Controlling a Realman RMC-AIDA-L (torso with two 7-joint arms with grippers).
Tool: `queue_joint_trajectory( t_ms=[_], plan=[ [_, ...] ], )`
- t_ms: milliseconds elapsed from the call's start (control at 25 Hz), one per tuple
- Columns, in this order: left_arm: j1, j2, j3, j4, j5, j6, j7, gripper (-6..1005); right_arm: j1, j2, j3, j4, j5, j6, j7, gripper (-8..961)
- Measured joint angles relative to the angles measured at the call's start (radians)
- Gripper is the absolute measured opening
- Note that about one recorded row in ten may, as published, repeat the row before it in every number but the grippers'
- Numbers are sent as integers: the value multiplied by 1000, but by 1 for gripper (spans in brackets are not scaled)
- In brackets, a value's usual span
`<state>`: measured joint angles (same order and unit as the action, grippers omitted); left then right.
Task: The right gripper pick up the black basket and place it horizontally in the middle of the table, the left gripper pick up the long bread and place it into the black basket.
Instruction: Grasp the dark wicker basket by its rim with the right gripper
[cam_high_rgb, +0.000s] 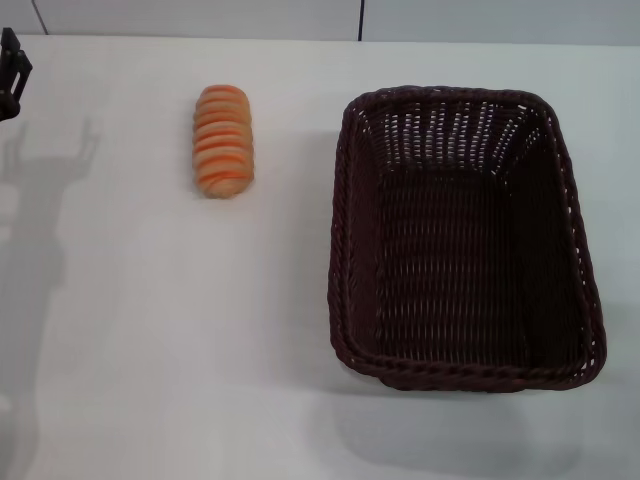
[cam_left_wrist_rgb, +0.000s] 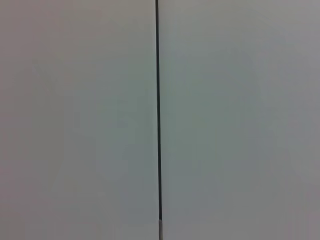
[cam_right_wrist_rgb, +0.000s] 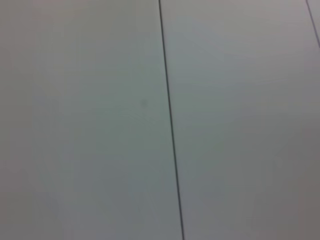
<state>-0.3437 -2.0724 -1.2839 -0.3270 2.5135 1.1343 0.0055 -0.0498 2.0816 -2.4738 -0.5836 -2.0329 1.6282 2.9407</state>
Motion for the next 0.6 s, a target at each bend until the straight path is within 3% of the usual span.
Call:
queue_joint_trajectory(
  t_ms=[400, 480, 600],
  plan=[
    [-11, 0, -7, 2, -2, -5, 2, 850, 17, -13, -31, -33, -6, -8, -2, 825],
    [-13, 0, -7, 3, -2, -17, 2, 850, 5, -45, -33, -114, -7, -67, -25, 825],
    [-13, 0, -8, -3, -2, -39, -1, 850, -26, -133, -36, -323, -8, -242, -105, 825]
  ],
)
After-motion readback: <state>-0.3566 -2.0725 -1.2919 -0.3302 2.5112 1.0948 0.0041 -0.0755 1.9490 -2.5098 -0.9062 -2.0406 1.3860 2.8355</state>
